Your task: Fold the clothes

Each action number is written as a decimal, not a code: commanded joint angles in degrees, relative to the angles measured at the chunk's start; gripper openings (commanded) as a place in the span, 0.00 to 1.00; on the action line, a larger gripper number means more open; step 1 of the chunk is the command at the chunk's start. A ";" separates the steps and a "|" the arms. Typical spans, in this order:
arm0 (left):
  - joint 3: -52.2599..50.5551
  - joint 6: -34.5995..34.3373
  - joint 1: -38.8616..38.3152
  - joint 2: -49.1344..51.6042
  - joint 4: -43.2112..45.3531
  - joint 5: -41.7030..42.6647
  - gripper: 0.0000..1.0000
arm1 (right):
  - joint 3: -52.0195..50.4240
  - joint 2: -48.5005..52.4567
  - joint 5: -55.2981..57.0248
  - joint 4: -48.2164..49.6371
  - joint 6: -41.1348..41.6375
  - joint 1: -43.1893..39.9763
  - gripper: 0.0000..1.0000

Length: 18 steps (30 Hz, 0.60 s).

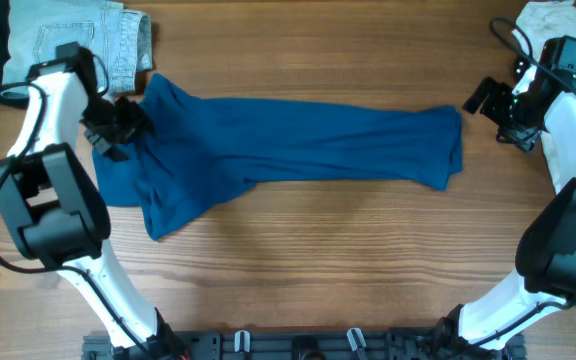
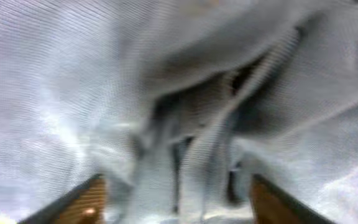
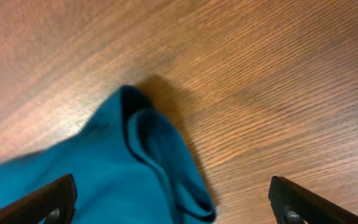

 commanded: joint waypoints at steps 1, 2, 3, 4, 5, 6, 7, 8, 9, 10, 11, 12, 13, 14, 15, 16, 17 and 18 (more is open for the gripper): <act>-0.37 0.00 1.29 -1.18 -0.61 -0.79 1.00 | -2.95 -0.50 -1.73 0.79 -6.93 -0.55 1.00; -0.37 0.00 1.29 -1.18 -0.61 -0.79 1.00 | -3.21 -0.09 -2.25 0.83 -8.37 -0.57 1.00; -0.37 0.02 1.29 -1.18 -0.61 -0.79 1.00 | -3.26 0.39 -2.27 0.63 -9.62 -0.57 1.00; -0.37 0.02 1.29 -1.18 -0.63 -0.81 1.00 | -3.26 0.81 -2.29 0.48 -10.34 -0.59 1.00; -0.37 0.04 1.29 -1.18 -0.66 -0.83 1.00 | -3.26 1.44 -2.54 0.44 -11.28 -0.57 1.00; -0.37 0.02 1.29 -1.18 -0.68 -0.87 1.00 | -3.26 2.19 -3.02 0.37 -12.24 -0.57 1.00; -0.37 0.04 1.29 -1.16 -0.66 -1.14 1.00 | -3.26 2.47 -3.61 0.35 -12.61 -0.59 1.00; -0.37 0.02 1.29 -1.16 -0.66 -1.81 1.00 | -3.30 3.13 -4.42 0.44 -13.79 -0.57 1.00; -0.37 0.02 1.29 -1.16 -0.66 -2.43 1.00 | -3.30 3.45 -5.68 0.48 -15.34 -0.59 1.00; -0.37 0.02 1.29 -1.16 -0.72 -3.39 1.00 | -3.30 4.07 -7.19 0.52 -17.35 -0.57 1.00; -0.37 0.02 1.31 -1.16 -0.85 -4.04 1.00 | -3.30 4.52 -9.57 0.55 -19.28 -0.59 1.00; -0.37 0.02 1.31 -1.16 -1.03 -4.72 1.00 | -3.30 5.03 -11.30 0.55 -20.26 -0.59 1.00; -0.37 0.02 1.31 -1.16 -1.16 -5.22 1.00 | -3.30 5.49 -12.52 0.55 -21.09 -0.61 1.00; -0.37 0.02 1.31 -1.16 -1.31 -5.64 1.00 | -3.30 5.90 -13.00 0.63 -21.49 -0.61 1.00; -0.37 0.02 1.31 -1.16 -1.49 -5.79 1.00 | -3.30 6.60 -13.09 0.79 -21.79 -0.63 1.00; -0.37 0.02 1.31 -1.16 -1.62 -5.79 1.00 | -3.30 7.10 -13.14 0.85 -22.29 -0.63 1.00; -0.37 0.02 1.31 -1.16 -1.68 -5.79 1.00 | -3.30 7.89 -13.14 0.92 -22.45 -0.63 1.00; -0.37 0.02 1.31 -1.16 -1.70 -5.79 1.00 | -3.30 8.46 -13.27 0.94 -22.36 -0.63 1.00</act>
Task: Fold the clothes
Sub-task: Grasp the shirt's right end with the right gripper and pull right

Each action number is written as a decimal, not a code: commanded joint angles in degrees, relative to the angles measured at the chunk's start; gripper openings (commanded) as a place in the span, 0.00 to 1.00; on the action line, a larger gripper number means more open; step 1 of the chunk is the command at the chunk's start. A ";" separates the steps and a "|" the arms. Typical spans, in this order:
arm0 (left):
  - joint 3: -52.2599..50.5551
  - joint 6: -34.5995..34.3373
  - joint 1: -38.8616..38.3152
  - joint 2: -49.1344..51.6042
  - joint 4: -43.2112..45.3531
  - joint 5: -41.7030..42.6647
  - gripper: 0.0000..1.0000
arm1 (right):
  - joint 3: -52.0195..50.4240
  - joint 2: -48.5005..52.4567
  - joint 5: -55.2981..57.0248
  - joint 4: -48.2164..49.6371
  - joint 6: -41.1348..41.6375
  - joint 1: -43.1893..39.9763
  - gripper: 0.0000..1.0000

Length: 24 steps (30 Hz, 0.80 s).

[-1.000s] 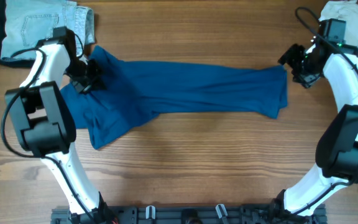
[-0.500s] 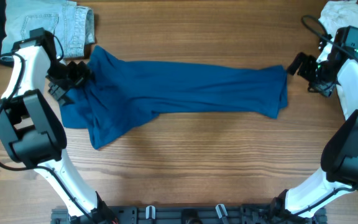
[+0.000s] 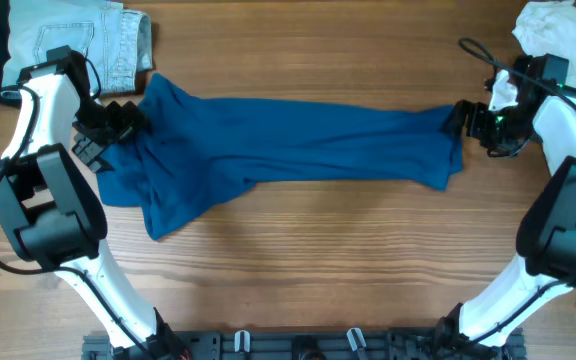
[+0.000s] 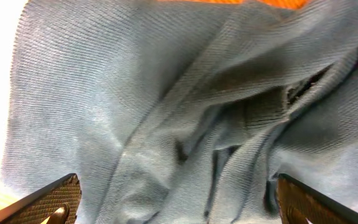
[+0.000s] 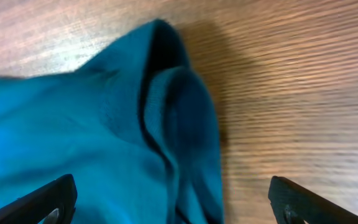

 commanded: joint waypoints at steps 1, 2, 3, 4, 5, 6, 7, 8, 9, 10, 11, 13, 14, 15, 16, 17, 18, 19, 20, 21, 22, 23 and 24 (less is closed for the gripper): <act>-0.35 0.31 -0.02 -1.16 -0.31 -1.79 1.00 | -0.59 3.13 -3.87 0.26 -3.54 -0.28 1.00; -0.35 0.31 -0.02 -1.16 -0.31 -1.79 1.00 | -0.59 4.09 -4.37 0.26 -3.56 -0.28 1.00; -0.35 0.31 -0.02 -1.16 -0.28 -1.79 1.00 | -0.59 4.72 -4.76 0.31 -3.58 -0.28 1.00; -0.35 0.31 -0.02 -1.16 -0.31 -1.79 1.00 | -0.59 5.31 -5.35 0.28 -3.58 -0.28 1.00; -0.35 0.31 -0.02 -1.16 -0.31 -1.79 1.00 | -0.59 5.73 -5.90 0.28 -3.58 -0.28 1.00; -0.35 0.31 -0.02 -1.16 -0.39 -1.79 1.00 | -0.59 6.01 -6.40 0.24 -3.54 -0.28 1.00; -0.35 0.31 -0.02 -1.16 -0.50 -1.79 1.00 | -0.59 6.27 -6.82 0.22 -3.54 -0.26 1.00; -0.35 0.31 -0.02 -1.16 -0.55 -1.79 1.00 | -0.59 6.40 -7.67 0.02 -3.54 -0.26 1.00; -0.35 0.31 -0.02 -1.16 -0.55 -1.79 1.00 | -0.61 6.62 -10.67 -0.37 -3.56 -0.15 0.99; -0.35 0.31 -0.02 -1.16 -0.55 -1.79 1.00 | -0.70 6.62 -11.93 -0.37 -3.54 -0.09 0.98; -0.35 0.31 -0.02 -1.16 -0.52 -1.79 1.00 | -0.70 6.62 -13.27 -0.37 -3.54 0.04 0.96; -0.35 0.31 -0.02 -1.16 -0.50 -1.79 1.00 | -0.70 6.62 -15.41 -0.35 -3.48 0.50 0.90; -0.35 0.31 -0.04 -1.16 -0.50 -1.79 1.00 | -0.70 6.62 -15.54 -0.17 -2.38 1.01 0.86; -0.35 0.31 -0.02 -1.16 -0.50 -1.79 1.00 | -0.70 6.62 -15.08 -0.04 -1.62 1.42 0.86; -0.35 0.31 -0.02 -1.16 -0.52 -1.79 1.00 | -0.70 6.62 -14.73 0.09 -0.96 1.77 0.86; -0.35 0.33 -0.02 -1.16 -0.52 -1.79 1.00 | -0.70 6.62 -14.12 0.31 -0.37 2.21 0.85; -0.35 0.33 -0.02 -1.16 -0.52 -1.81 1.00 | -0.70 6.62 -13.07 0.55 0.55 2.69 0.82; -0.35 0.31 -0.02 -1.16 -0.52 -1.97 1.00 | -0.70 6.62 -12.00 0.81 1.49 3.06 0.77; -0.35 0.31 -0.02 -1.16 -0.55 -2.23 1.00 | -0.70 6.62 -11.04 1.03 2.49 3.34 0.73; -0.35 0.31 -0.02 -1.16 -0.55 -2.43 1.00 | -0.70 6.62 -10.23 1.18 3.23 3.61 0.65; -0.35 0.33 -0.02 -1.16 -0.55 -2.49 1.00 | -0.70 6.62 -9.11 1.36 4.20 3.76 0.52; -0.35 0.33 -0.02 -1.16 -0.57 -2.47 1.00 | -0.70 6.62 -7.98 1.55 5.22 3.80 0.41; -0.35 0.33 -0.02 -1.16 -0.63 -2.49 1.00 | -0.70 6.62 -7.32 1.60 5.44 3.80 0.31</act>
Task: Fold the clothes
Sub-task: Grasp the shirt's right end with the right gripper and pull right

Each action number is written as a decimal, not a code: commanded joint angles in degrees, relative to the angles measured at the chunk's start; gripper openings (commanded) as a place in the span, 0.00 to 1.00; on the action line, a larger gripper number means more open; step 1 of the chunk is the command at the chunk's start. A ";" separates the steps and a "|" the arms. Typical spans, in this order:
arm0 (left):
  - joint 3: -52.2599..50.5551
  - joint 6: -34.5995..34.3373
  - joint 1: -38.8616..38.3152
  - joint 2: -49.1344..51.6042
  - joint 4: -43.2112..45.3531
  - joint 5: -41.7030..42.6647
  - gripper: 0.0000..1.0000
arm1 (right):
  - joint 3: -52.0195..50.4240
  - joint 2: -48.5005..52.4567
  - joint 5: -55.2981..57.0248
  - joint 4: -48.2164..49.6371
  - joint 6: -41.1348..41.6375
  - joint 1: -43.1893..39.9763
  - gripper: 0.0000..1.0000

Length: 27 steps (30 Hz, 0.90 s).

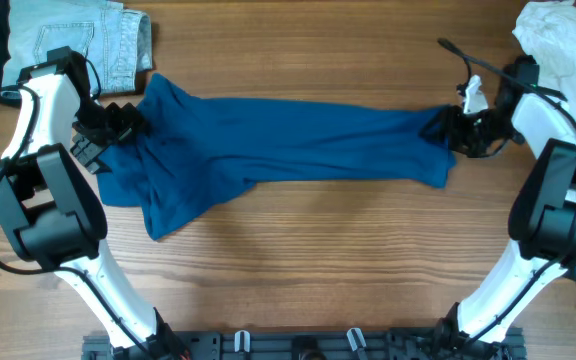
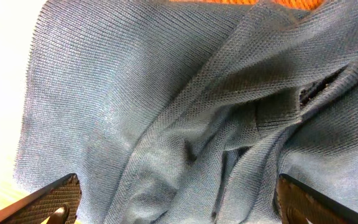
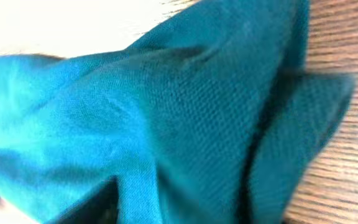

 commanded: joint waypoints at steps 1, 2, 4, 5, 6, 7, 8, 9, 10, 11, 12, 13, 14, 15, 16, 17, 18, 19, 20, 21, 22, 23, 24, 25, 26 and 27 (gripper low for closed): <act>-0.35 0.33 -0.02 -1.16 -0.26 -1.14 1.00 | -0.50 1.40 4.02 0.39 3.48 0.35 0.22; -0.35 0.33 -0.02 -1.16 -0.35 -1.22 1.00 | -0.50 1.40 5.25 0.39 4.26 0.33 0.13; -0.35 0.33 -0.02 -1.16 -0.52 -1.22 1.00 | -0.50 1.38 9.29 0.42 6.99 0.13 0.04; -0.35 0.33 -0.02 -1.16 -0.57 -1.22 1.00 | -0.48 1.38 11.52 0.42 8.13 0.09 0.04; -0.35 0.33 -0.02 -1.16 -0.63 -1.22 1.00 | -0.48 1.38 13.86 0.42 9.31 0.09 0.04; -0.35 0.33 -0.02 -1.16 -0.68 -1.22 1.00 | -0.48 1.36 16.06 0.42 10.21 0.09 0.04; -0.35 0.33 -0.02 -1.16 -0.74 -1.22 1.00 | -0.42 1.31 18.21 0.37 11.06 0.09 0.04; -0.35 0.33 -0.02 -1.16 -0.87 -1.22 1.00 | -0.28 1.25 20.09 0.35 11.87 0.09 0.04; -0.35 0.33 -0.02 -1.16 -0.94 -1.25 1.00 | -0.09 1.09 21.73 0.31 12.02 0.09 0.04; -0.35 0.33 -0.02 -1.16 -1.03 -1.22 1.00 | 0.15 0.92 23.19 0.22 12.02 0.09 0.04; -0.35 0.33 -0.02 -1.16 -1.20 -1.22 1.00 | 0.57 0.55 25.79 0.07 12.26 0.09 0.04; -0.35 0.33 -0.02 -1.16 -1.36 -1.22 1.00 | 0.94 0.15 27.98 -0.17 12.81 0.09 0.04; -0.35 0.33 -0.02 -1.16 -1.53 -1.22 1.00 | 1.40 -0.24 30.34 -0.63 13.70 0.09 0.04; -0.35 0.33 -0.02 -1.16 -1.62 -1.22 1.00 | 1.86 -0.76 32.30 -1.11 14.03 0.09 0.04; -0.35 0.33 -0.02 -1.16 -1.75 -1.22 1.00 | 2.32 -1.40 33.99 -1.57 14.27 0.09 0.04; -0.35 0.33 -0.02 -1.16 -1.79 -1.22 1.00 | 2.67 -1.90 35.12 -1.92 14.51 0.09 0.04; -0.35 0.33 -0.02 -1.16 -1.86 -1.20 1.00 | 3.13 -2.62 36.33 -2.40 14.84 0.09 0.04; -0.35 0.31 -0.02 -1.16 -1.95 -1.20 1.00 | 3.58 -3.45 37.13 -2.80 14.82 0.11 0.04; -0.35 0.31 -0.02 -1.16 -1.95 -1.20 1.00 | 4.02 -4.35 37.57 -3.13 14.80 0.15 0.04; -0.35 0.31 -0.02 -1.16 -1.92 -1.20 1.00 | 4.35 -5.46 37.66 -3.32 14.78 0.24 0.04; -0.35 0.28 -0.04 -1.16 -1.92 -1.20 1.00 | 4.46 -6.40 37.59 -3.34 14.82 0.37 0.04; -0.35 0.28 -0.04 -1.16 -1.92 -1.20 1.00 | 4.46 -7.32 37.51 -3.43 14.78 0.63 0.04; -0.35 0.28 -0.04 -1.16 -1.92 -1.20 1.00 | 4.46 -8.13 37.55 -3.61 14.75 1.05 0.04; -0.35 0.28 -0.04 -1.16 -1.92 -1.20 1.00 | 4.46 -8.83 37.53 -3.85 14.78 1.55 0.04; -0.35 0.28 -0.04 -1.16 -1.95 -1.20 1.00 | 4.46 -9.42 37.55 -4.17 14.80 2.16 0.04; -0.35 0.28 -0.04 -1.16 -1.95 -1.18 1.00 | 4.46 -9.97 37.48 -4.42 14.93 2.89 0.04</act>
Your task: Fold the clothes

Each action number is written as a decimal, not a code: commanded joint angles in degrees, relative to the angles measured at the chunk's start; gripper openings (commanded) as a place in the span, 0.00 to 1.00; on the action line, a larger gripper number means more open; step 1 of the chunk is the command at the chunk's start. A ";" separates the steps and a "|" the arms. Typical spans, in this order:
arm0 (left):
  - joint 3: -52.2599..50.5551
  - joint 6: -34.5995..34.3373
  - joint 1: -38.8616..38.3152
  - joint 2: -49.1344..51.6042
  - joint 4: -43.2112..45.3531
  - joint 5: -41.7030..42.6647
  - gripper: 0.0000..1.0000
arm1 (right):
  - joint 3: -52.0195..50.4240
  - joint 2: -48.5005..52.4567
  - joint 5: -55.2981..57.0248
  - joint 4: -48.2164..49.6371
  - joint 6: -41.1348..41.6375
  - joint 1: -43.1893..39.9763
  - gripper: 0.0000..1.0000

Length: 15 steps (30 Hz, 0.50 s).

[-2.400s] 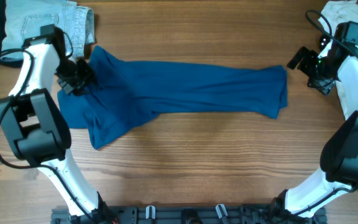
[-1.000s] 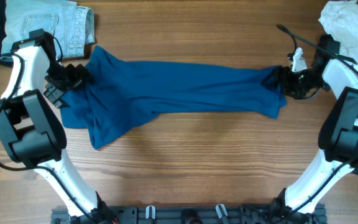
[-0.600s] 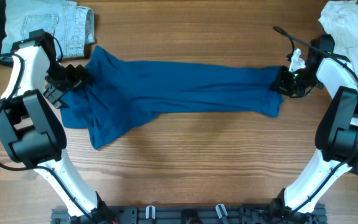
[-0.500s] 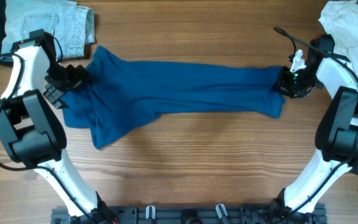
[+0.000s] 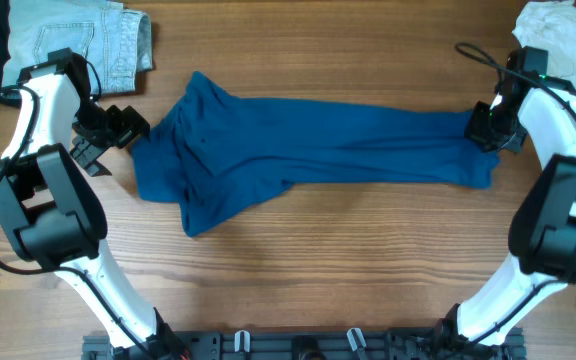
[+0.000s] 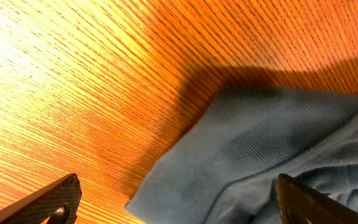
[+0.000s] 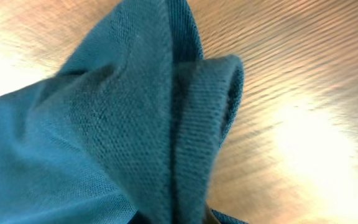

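A long blue garment (image 5: 318, 145) lies stretched across the wooden table (image 5: 368, 260), with a wider crumpled part at its left. My right gripper (image 5: 485, 130) is shut on its right end. In the right wrist view the bunched blue cloth (image 7: 166, 124) fills the frame and hides the fingers of the right gripper (image 7: 185, 214). My left gripper (image 5: 128, 128) stands open just left of the garment's left edge. In the left wrist view the left gripper (image 6: 179, 211) has a blue cloth corner (image 6: 260, 162) between its spread fingertips (image 6: 58, 199), lying loose on the wood.
Light denim jeans (image 5: 78, 40) lie folded at the back left, with a dark garment beside them at the table's corner. A white crumpled cloth (image 5: 558, 35) sits at the back right, close behind the right arm.
The whole blue garment has shifted to the right with the right gripper, which is now shut on its end. The left gripper kept its place; the cloth's edge now lies just at its fingertips.
At first the left gripper was down in the garment's left part and the right gripper hung open beyond its right end. Then the left stood open over the cloth and the right reached the end. Now the right holds that end, farther right.
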 commanded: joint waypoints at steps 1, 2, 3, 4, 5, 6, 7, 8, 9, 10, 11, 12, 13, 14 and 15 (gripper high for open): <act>-0.35 0.28 -0.04 -1.16 -0.20 -0.74 1.00 | 1.97 -4.39 3.50 -0.55 1.31 2.60 0.04; -0.35 0.28 -0.04 -1.16 -0.20 -0.74 1.00 | 1.97 -4.79 3.52 -0.57 1.53 3.48 0.04; -0.35 0.28 -0.04 -1.16 -0.22 -0.74 1.00 | 1.97 -5.14 3.52 -0.55 1.62 4.42 0.04; -0.35 0.28 -0.04 -1.16 -0.24 -0.74 1.00 | 1.97 -5.40 3.52 -0.50 1.79 5.18 0.05; -0.35 0.28 -0.04 -1.16 -0.26 -0.74 1.00 | 1.97 -5.64 3.52 -0.37 2.27 6.51 0.04; -0.35 0.28 -0.04 -1.16 -0.28 -0.74 1.00 | 1.97 -5.70 3.50 -0.35 2.84 7.32 0.04; -0.35 0.28 -0.04 -1.16 -0.28 -0.74 1.00 | 1.97 -5.70 3.13 -0.35 3.23 8.39 0.04; -0.35 0.28 -0.04 -1.16 -0.33 -0.74 1.00 | 1.97 -5.70 1.64 -0.35 3.17 9.66 0.04; -0.35 0.28 -0.04 -1.16 -0.37 -0.74 1.00 | 1.97 -5.68 0.48 -0.39 3.17 10.40 0.04; -0.35 0.28 -0.04 -1.16 -0.39 -0.74 1.00 | 1.97 -5.68 -1.20 -0.39 3.17 11.52 0.04; -0.35 0.28 -0.04 -1.16 -0.42 -0.74 1.00 | 1.97 -5.68 -1.92 -0.39 3.21 12.37 0.04; -0.35 0.28 -0.04 -1.16 -0.42 -0.74 1.00 | 1.97 -5.68 -2.47 -0.39 3.26 13.14 0.05; -0.35 0.28 -0.04 -1.16 -0.44 -0.74 1.00 | 1.97 -5.68 -2.62 -0.39 4.11 13.86 0.06; -0.35 0.28 -0.04 -1.16 -0.44 -0.74 1.00 | 1.97 -5.62 -2.62 -0.44 5.22 14.53 0.07; -0.35 0.28 -0.04 -1.16 -0.44 -0.74 1.00 | 1.95 -5.55 -2.78 -0.52 6.29 15.21 0.07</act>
